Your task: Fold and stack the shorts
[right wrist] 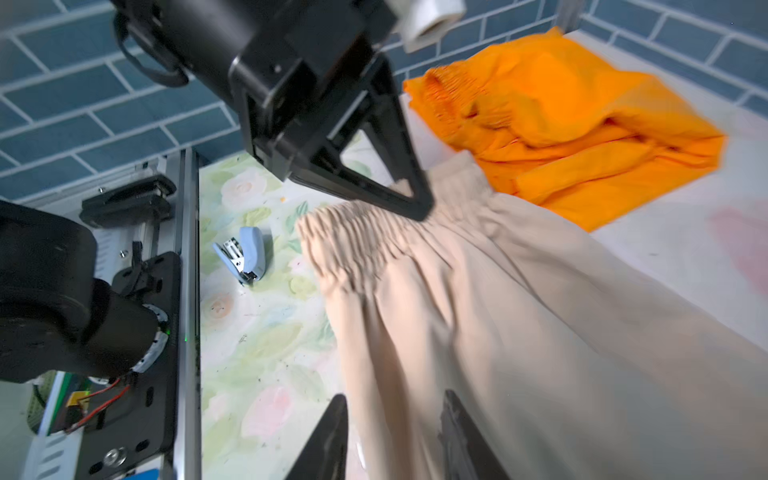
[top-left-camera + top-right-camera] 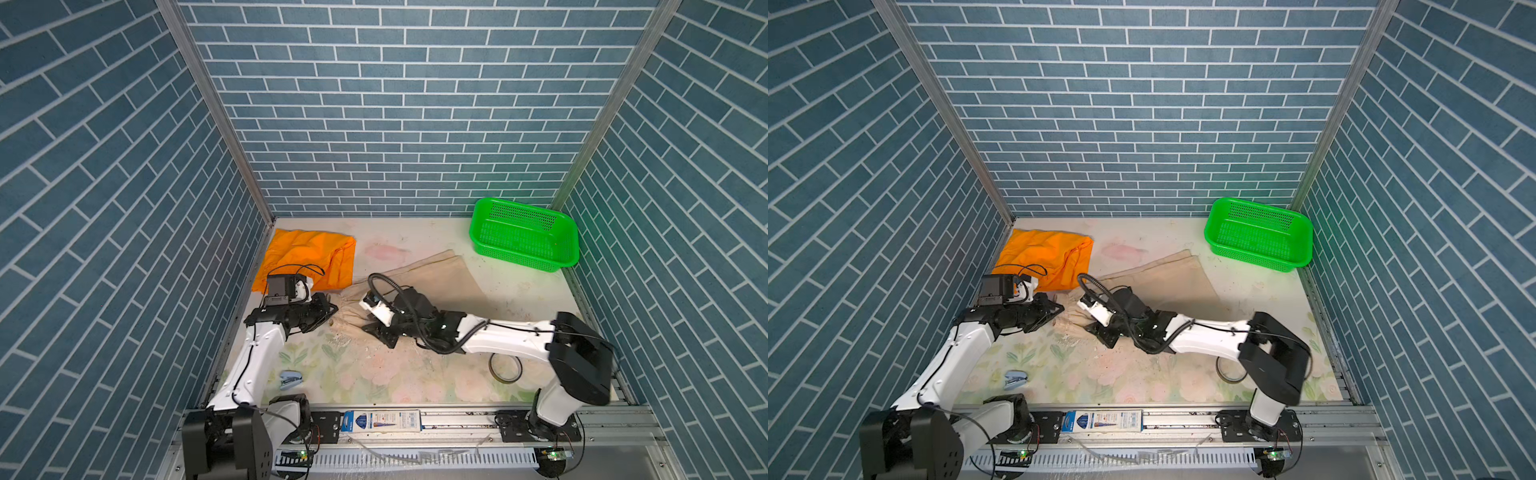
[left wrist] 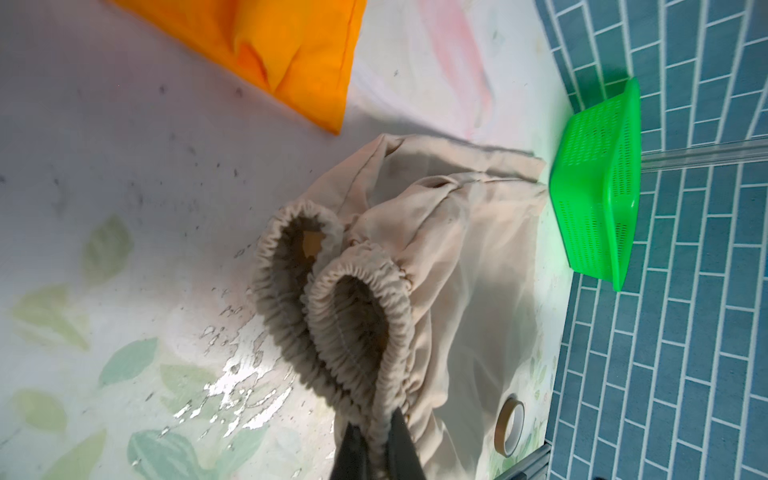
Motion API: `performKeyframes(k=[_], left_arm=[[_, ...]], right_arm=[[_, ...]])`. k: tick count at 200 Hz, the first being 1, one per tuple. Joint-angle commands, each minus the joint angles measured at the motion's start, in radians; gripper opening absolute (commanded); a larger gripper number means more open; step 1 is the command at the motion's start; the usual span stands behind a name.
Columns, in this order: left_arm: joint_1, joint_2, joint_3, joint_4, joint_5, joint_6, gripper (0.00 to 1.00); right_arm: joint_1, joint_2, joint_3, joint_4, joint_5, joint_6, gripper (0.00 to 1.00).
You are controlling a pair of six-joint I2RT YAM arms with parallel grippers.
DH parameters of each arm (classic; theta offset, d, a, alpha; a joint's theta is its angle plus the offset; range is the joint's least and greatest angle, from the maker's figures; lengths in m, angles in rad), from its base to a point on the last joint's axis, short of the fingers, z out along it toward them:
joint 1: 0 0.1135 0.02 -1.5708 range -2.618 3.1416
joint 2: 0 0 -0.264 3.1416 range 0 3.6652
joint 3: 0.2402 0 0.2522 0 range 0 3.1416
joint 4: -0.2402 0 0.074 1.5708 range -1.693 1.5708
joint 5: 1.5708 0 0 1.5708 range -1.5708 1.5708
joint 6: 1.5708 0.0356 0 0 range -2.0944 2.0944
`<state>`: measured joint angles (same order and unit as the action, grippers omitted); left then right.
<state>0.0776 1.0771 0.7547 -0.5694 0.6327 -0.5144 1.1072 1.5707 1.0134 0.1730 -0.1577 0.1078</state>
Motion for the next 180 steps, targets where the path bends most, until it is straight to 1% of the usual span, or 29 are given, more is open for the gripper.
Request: performKeyframes(k=[1,9,18,22,28,34,41,50,67,82,109,128,137,155,180], left_arm=[[-0.004,-0.025,0.090,-0.220,-0.015,0.105,0.00],[-0.005,-0.023,0.122,-0.262,-0.018,0.126,0.00],[-0.004,-0.016,0.160,-0.309,-0.022,0.155,0.00],[-0.003,-0.013,0.177,-0.329,-0.026,0.166,0.00],[-0.004,-0.007,0.199,-0.353,-0.031,0.182,0.00],[-0.004,-0.003,0.219,-0.374,-0.036,0.193,0.00],[-0.004,0.003,0.243,-0.394,-0.044,0.205,0.00],[-0.004,0.013,0.269,-0.409,-0.048,0.213,0.00],[-0.004,0.038,0.317,-0.427,-0.055,0.220,0.00],[-0.004,0.061,0.357,-0.431,-0.057,0.219,0.00],[-0.004,0.109,0.430,-0.450,-0.065,0.228,0.00],[-0.009,0.141,0.462,-0.460,-0.073,0.238,0.00],[-0.017,0.153,0.472,-0.467,-0.084,0.242,0.00],[-0.039,0.172,0.490,-0.486,-0.110,0.256,0.00],[-0.063,0.196,0.507,-0.508,-0.134,0.272,0.00]], right_arm=[[-0.067,-0.149,-0.031,-0.201,0.028,0.097,0.34],[-0.100,-0.172,-0.039,-0.257,0.016,0.101,0.28],[-0.131,-0.184,-0.049,-0.294,-0.001,0.095,0.18],[-0.141,-0.185,-0.056,-0.302,-0.011,0.094,0.14],[-0.159,-0.176,-0.061,-0.309,-0.043,0.087,0.11],[-0.168,-0.160,-0.057,-0.326,-0.078,0.074,0.05],[-0.170,-0.133,-0.049,-0.339,-0.103,0.054,0.00],[-0.166,-0.095,-0.040,-0.343,-0.151,0.030,0.00],[-0.156,-0.019,-0.051,-0.282,-0.225,0.030,0.00],[-0.127,0.062,-0.039,-0.234,-0.275,0.031,0.00],[-0.030,0.205,0.034,-0.194,-0.309,0.030,0.00],[-0.012,0.287,0.072,-0.140,-0.351,0.078,0.00],[-0.013,0.301,0.086,-0.122,-0.353,0.098,0.00],[-0.029,0.286,0.098,-0.112,-0.307,0.109,0.00],[-0.101,0.256,0.094,-0.067,-0.296,0.139,0.00]])
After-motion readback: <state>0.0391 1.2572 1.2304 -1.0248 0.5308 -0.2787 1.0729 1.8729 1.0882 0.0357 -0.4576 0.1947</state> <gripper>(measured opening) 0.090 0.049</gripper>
